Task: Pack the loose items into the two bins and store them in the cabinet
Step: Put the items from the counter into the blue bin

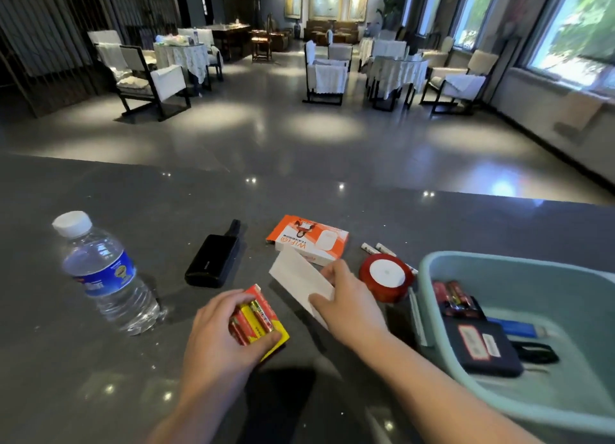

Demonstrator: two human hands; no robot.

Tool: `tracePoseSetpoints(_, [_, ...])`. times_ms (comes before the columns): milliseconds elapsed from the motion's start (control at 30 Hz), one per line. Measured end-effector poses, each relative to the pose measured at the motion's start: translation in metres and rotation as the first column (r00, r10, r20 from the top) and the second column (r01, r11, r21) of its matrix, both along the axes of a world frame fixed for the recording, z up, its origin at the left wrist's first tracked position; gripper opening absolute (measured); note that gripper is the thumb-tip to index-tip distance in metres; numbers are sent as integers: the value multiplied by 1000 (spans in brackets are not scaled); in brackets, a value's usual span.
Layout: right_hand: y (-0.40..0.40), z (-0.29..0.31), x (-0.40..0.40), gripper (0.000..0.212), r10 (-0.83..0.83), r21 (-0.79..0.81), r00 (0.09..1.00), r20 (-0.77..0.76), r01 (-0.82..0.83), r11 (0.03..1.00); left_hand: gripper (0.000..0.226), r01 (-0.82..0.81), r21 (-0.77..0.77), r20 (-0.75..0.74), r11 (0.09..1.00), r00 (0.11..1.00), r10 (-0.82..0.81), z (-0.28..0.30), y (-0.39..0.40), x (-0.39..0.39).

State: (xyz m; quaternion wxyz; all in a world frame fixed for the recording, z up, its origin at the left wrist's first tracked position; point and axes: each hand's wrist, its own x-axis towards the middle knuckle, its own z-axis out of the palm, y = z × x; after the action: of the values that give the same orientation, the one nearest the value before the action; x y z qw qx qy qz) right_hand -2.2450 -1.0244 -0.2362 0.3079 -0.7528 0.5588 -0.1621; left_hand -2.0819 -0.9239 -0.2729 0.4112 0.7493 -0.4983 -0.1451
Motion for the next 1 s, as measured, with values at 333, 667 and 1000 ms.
tracePoseSetpoints(333, [9, 55, -164, 29, -302, -107, 866, 398, 371, 923, 64, 292, -92, -127, 952, 945, -302, 57, -42, -129])
tracePoseSetpoints(667, [4, 34, -297, 30, -503, -72, 787, 357, 560, 826, 57, 532, -71, -42, 844, 844, -535, 71, -85, -237])
tracePoseSetpoints(1000, [-27, 17, -333, 28, -418, -138, 889, 185, 445, 885, 63, 529, 311, 324, 789, 722, -611, 46, -125, -266])
